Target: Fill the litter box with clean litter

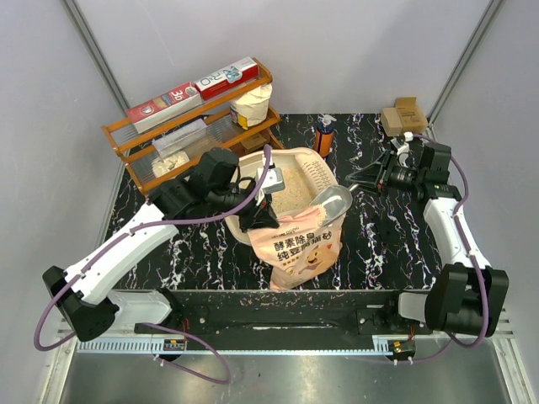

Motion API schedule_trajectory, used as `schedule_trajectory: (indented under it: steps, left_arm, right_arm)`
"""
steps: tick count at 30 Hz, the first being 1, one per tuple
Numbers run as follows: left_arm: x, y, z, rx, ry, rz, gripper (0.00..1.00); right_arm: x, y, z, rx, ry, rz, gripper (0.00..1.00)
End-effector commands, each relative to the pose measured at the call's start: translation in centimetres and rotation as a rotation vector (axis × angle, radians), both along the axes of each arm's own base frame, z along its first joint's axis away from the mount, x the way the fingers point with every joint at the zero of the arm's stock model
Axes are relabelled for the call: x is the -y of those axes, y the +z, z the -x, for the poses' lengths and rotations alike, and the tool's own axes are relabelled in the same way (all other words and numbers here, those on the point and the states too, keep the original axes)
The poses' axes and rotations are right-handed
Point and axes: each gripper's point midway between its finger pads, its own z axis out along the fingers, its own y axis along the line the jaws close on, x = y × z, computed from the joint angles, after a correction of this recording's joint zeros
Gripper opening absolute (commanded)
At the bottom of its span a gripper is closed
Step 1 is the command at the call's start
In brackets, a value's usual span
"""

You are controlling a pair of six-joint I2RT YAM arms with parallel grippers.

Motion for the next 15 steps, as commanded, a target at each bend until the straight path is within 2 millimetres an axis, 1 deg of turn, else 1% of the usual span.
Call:
schedule_trajectory:
  steps: [1, 4, 9, 10, 12, 13, 15]
  left_arm:
    - [-0.8, 4.3, 1.0, 0.122, -0.036, 0.087, 0.00]
    - [-1.0, 4.4, 1.0, 0.131, -0.032, 0.083, 0.00]
    - [-1.1, 4.0, 0.8, 0.137, -0.024, 0.077, 0.00]
    - [-1.1, 4.0, 0.7, 0.139, -0.021, 0.077, 0.00]
    - [-1.2, 3.9, 0.4, 0.144, -0.016, 0.075, 0.00]
    - [-1.2, 3.8, 0.2, 0.149, -0.013, 0.075, 0.00]
    - [-1.3, 3.8, -0.2, 0.150, 0.003, 0.075, 0.00]
  right_arm:
    - [0.5, 0.3, -0.4, 0.007, 0.021, -0.053, 0.00]
    - [0.7, -0.3, -0.6, -0.019, 0.018, -0.064, 0.00]
    - [0.9, 0.2, -1.2, -0.017, 0.023, -0.073, 0.00]
    - [1.1, 0.5, -1.4, -0.005, 0.016, -0.069, 0.00]
    - [1.4, 0.5, -2.0, -0.017, 0.004, -0.072, 0.00]
    - [1.5, 0.8, -2.4, -0.008, 0.001, -0.071, 0.00]
    - [1.8, 0.8, -3.1, -0.015, -0.001, -0.074, 0.00]
